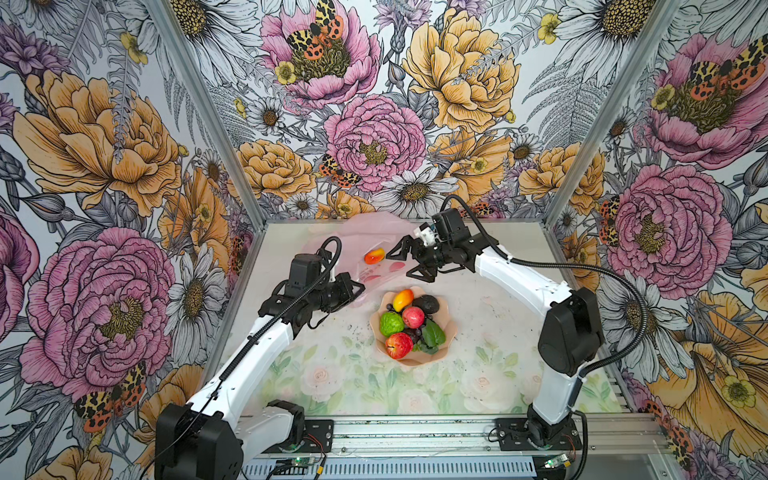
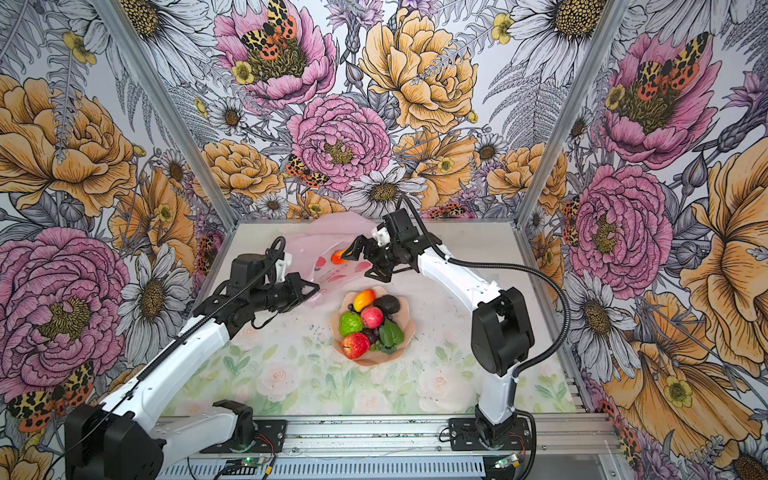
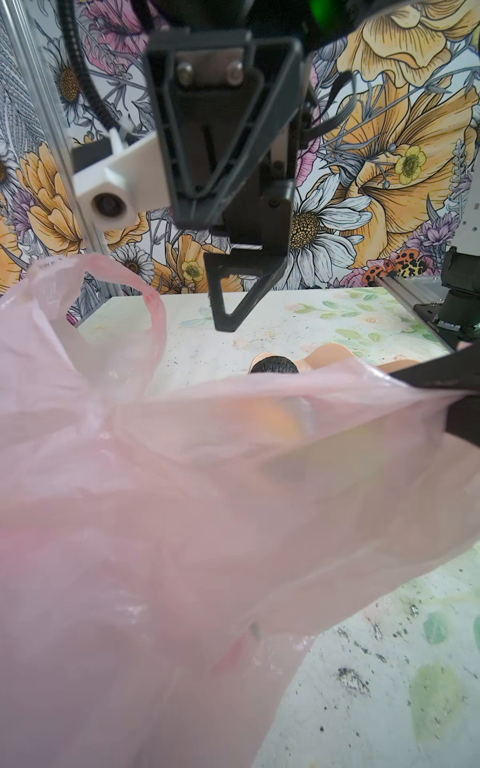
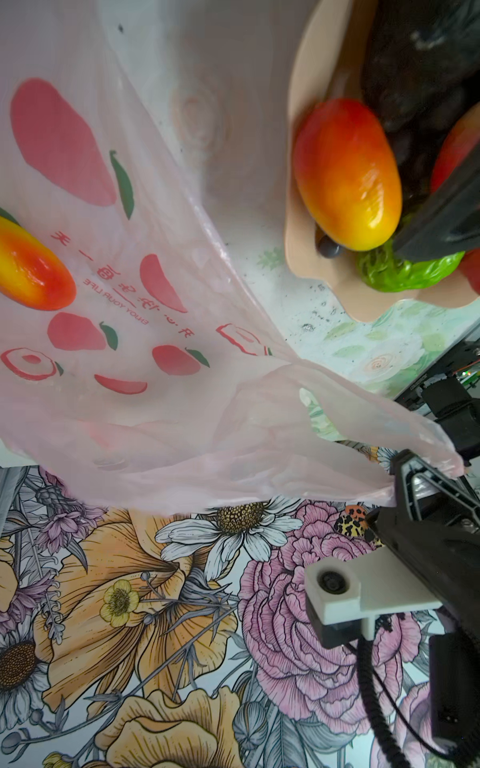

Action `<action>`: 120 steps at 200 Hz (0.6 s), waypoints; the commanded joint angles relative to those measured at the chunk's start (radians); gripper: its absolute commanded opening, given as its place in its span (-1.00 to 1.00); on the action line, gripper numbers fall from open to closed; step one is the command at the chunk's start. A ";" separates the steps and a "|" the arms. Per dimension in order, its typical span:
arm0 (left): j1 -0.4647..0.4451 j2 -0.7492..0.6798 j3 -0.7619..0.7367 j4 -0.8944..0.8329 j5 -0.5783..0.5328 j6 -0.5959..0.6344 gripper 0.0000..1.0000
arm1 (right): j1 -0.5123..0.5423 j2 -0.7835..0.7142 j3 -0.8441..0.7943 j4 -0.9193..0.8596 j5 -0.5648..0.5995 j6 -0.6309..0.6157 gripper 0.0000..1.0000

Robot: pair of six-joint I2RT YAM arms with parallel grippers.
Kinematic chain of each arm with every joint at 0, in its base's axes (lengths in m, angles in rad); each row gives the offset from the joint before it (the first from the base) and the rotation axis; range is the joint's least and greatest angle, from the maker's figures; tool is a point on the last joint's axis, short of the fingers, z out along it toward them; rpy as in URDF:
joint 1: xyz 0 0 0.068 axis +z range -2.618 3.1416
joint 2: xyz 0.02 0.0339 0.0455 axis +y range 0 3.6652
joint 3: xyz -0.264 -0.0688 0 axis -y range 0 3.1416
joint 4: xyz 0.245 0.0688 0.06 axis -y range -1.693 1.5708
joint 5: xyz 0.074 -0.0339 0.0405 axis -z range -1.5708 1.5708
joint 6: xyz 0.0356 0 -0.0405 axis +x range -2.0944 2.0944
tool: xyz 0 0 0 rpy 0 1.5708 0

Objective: Place the fruits into the plastic bag
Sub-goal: 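Raise the right gripper out of the bag and draw it back, then move the right gripper over the plate and close it on the red apple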

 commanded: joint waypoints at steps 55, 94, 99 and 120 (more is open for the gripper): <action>0.018 -0.066 -0.060 0.007 -0.026 -0.030 -1.00 | 0.064 -0.172 -0.057 -0.406 0.265 -0.415 0.99; 0.017 -0.073 -0.060 0.008 -0.036 -0.035 -1.00 | 0.155 -0.115 0.013 -0.569 0.412 -0.579 0.99; 0.015 -0.073 -0.062 0.008 -0.035 -0.035 -1.00 | 0.163 -0.107 0.018 -0.578 0.418 -0.589 0.99; 0.016 -0.072 -0.062 0.008 -0.042 -0.035 -1.00 | 0.183 -0.073 0.029 -0.589 0.421 -0.607 0.99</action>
